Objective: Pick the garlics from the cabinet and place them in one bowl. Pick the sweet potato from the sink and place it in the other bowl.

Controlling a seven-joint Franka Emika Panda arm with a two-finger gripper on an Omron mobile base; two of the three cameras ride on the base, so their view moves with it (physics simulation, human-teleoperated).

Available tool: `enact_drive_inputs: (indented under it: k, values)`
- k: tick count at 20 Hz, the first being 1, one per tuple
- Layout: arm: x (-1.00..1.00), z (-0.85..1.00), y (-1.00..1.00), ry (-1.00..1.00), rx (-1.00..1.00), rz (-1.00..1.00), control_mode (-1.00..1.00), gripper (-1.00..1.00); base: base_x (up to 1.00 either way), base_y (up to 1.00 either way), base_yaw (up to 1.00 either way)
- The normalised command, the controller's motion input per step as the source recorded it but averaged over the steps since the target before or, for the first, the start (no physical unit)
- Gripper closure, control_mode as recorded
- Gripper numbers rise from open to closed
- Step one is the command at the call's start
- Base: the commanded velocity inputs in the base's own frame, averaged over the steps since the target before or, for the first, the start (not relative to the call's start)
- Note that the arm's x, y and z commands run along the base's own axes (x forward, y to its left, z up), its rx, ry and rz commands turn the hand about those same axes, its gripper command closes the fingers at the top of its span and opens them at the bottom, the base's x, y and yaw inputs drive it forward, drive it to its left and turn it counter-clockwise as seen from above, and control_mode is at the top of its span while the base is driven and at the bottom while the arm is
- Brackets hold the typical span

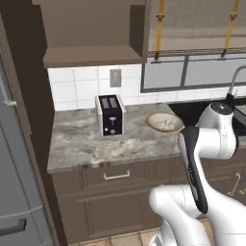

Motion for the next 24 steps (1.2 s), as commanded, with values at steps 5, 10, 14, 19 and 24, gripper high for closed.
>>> enact_drive_inputs:
  k: [5,10,14,19,24]
  values:
    - [0.0,0.0,0.0,0.0,0.0,0.0,1.0,-1.0,-0.02,-1.0,0.1]
    - [0.0,0.0,0.0,0.0,0.0,0.0,1.0,-1.0,-0.07,-0.98,0.02]
    - [0.0,0.0,0.0,0.0,0.0,0.0,1.0,-1.0,-0.09,-0.87,0.0]
    - [0.0,0.0,0.0,0.0,0.0,0.0,1.0,-1.0,-0.14,-0.64,0.0]
    - [0.0,0.0,0.0,0.0,0.0,0.0,1.0,-1.0,0.55,-0.31,0.0]
